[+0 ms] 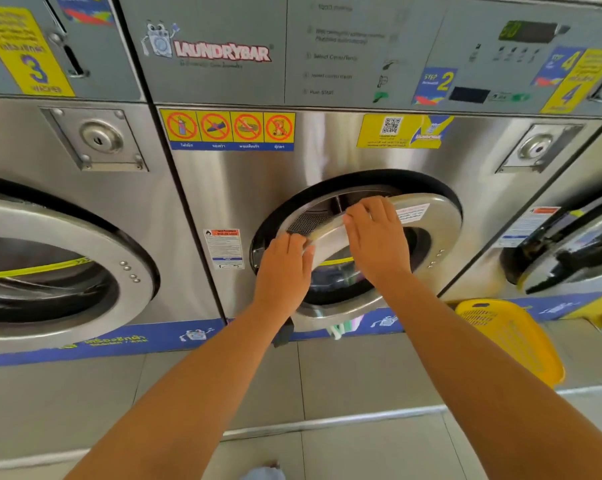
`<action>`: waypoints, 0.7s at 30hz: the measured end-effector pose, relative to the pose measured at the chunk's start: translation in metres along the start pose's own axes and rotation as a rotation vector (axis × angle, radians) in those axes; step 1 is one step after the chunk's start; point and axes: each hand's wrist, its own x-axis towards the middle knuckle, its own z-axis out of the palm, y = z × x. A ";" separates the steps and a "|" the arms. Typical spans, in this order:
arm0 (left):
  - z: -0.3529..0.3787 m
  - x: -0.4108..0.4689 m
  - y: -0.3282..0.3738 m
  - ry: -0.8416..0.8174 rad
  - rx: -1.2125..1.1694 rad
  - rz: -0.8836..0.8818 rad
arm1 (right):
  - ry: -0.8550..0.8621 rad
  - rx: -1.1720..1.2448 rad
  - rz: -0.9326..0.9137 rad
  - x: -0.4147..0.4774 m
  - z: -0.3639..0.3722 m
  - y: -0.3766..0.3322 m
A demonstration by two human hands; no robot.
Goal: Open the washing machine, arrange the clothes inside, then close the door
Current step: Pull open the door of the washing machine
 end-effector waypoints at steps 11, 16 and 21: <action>0.003 -0.065 0.044 -0.071 -0.131 0.159 | 0.061 0.205 0.027 -0.096 -0.042 0.024; 0.024 -0.070 0.082 -0.315 -0.045 0.257 | 0.055 0.256 0.087 -0.139 -0.056 0.046; 0.047 -0.074 0.118 -0.498 0.030 0.370 | 0.082 0.267 0.126 -0.175 -0.075 0.075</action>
